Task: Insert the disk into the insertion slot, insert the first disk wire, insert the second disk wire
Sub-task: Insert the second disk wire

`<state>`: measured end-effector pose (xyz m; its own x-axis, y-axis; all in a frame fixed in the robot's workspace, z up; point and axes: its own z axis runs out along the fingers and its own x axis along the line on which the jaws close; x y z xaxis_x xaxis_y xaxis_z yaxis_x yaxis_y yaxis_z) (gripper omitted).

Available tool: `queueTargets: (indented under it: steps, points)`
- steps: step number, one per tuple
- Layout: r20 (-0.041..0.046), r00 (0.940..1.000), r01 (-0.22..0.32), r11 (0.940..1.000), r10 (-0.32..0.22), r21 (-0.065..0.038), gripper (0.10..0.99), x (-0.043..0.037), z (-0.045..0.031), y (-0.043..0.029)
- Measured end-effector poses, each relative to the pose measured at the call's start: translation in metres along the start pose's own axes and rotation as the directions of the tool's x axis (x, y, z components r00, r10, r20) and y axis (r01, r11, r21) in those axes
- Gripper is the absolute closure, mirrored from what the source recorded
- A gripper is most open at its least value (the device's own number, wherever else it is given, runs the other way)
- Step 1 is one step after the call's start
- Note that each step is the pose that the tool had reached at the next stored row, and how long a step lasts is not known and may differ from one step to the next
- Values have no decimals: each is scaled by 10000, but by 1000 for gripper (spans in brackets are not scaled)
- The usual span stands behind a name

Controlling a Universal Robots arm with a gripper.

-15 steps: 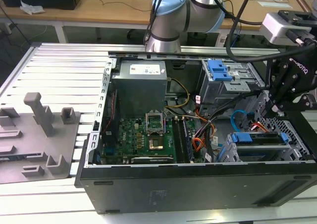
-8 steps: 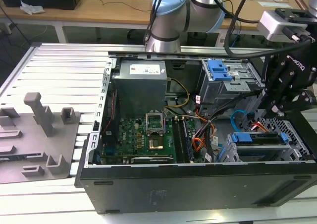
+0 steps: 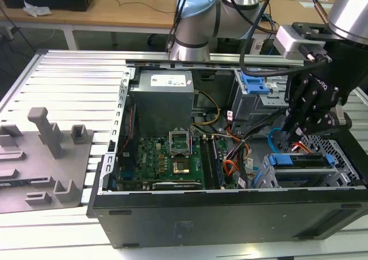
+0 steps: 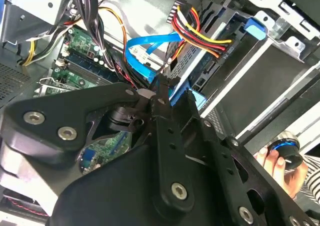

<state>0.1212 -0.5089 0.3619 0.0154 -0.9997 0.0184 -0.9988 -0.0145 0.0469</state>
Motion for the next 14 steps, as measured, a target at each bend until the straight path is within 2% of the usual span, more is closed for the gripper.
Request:
queueTargets:
  steps: [2,4,9,13,14]
  points:
    - [-12,10000,-1,10000,1,0,784,0,0,1]
    - [-27,10000,0,10000,0,0,925,0,1,0]
    - [-58,10000,0,10000,0,-1,925,0,0,-3]
    - [-55,10000,1,10000,-1,-40,925,-1,-3,-109]
    - [-56,10000,0,10000,0,-40,925,8,-2,-109]
